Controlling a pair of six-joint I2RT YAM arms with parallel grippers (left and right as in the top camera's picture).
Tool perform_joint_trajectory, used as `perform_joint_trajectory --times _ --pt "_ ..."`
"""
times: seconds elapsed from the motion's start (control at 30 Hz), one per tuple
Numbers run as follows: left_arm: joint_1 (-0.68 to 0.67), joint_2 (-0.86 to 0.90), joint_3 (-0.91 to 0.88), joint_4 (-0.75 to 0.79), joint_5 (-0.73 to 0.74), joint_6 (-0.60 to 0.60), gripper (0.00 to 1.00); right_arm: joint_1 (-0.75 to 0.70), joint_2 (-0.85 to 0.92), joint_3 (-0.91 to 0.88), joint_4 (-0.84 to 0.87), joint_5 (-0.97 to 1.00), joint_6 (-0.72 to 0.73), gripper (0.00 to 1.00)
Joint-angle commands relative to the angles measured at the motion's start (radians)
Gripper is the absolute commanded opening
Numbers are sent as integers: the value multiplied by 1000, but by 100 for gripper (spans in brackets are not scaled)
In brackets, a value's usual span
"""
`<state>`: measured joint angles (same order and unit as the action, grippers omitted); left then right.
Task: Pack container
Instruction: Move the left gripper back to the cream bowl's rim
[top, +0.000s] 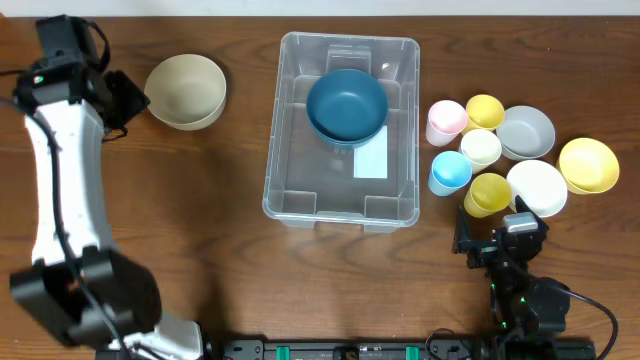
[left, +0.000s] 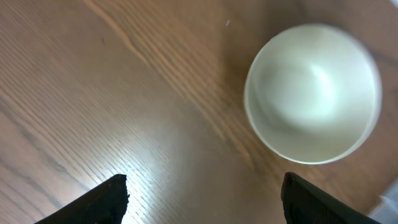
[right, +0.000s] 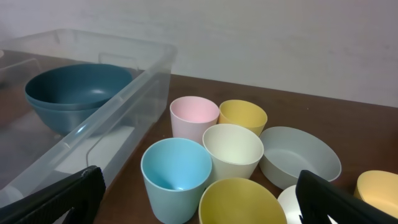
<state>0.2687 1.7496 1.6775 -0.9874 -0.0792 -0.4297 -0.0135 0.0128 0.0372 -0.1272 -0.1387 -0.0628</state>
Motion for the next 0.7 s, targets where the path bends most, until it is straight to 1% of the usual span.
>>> perform_joint_trajectory --times 0.0,0.17,0.33,0.53,0.67 --pt "18 76 -8 -3 52 -16 80 8 -3 -1 -4 0 -6 99" --pt "27 182 -8 23 206 -21 80 8 -3 -1 -4 0 -6 99" --pt "27 272 -8 59 297 -21 80 8 -3 -1 -4 0 -6 99" --pt "27 350 -8 102 307 -21 80 8 -3 -1 -4 0 -6 99" --pt "27 360 -8 148 307 -21 80 8 -3 -1 -4 0 -6 99"
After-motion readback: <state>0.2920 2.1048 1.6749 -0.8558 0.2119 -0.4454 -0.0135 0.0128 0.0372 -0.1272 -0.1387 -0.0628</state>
